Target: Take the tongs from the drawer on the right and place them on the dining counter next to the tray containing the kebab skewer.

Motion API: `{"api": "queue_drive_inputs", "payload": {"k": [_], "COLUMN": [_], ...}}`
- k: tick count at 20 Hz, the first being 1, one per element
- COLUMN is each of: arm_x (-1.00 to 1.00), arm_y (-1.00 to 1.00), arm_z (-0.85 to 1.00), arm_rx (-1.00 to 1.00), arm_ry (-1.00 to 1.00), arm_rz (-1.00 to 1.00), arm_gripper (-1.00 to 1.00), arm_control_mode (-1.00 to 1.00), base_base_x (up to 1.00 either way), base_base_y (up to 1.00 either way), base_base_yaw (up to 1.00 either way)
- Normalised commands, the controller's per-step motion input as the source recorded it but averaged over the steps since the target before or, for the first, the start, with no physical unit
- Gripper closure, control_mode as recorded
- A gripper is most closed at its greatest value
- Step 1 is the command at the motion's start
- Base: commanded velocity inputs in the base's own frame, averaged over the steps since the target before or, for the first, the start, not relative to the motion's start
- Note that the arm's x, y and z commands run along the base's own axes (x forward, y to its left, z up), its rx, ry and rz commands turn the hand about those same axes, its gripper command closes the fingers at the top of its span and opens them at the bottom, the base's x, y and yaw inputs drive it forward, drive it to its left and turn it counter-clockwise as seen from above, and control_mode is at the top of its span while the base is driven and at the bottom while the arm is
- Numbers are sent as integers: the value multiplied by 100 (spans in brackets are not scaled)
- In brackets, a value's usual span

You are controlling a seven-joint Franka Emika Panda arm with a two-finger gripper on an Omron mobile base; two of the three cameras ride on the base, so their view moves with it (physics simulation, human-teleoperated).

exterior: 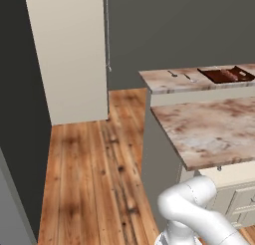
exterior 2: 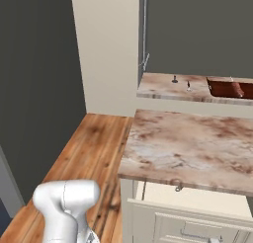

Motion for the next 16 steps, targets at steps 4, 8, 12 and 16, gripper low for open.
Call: {"api": "queue_drive_inputs", "payload": {"k": [4,8,12,16], "arm_x": [1,15,13,18], "arm_y": [3,12,14,20], "arm_z": [59,72,72,44], "arm_rx": [0,0,0,0], "arm_ry": [0,4,19,26], "arm_rz": [0,0,0,0], "arm_gripper": [-100,-100,-100,-100], "arm_control_mode": [-100,-100,-100,-100], "base_base_x": [0,0,0,0], "base_base_y": [0,0,0,0], "base_base_yaw": [0,0,0,0]}}
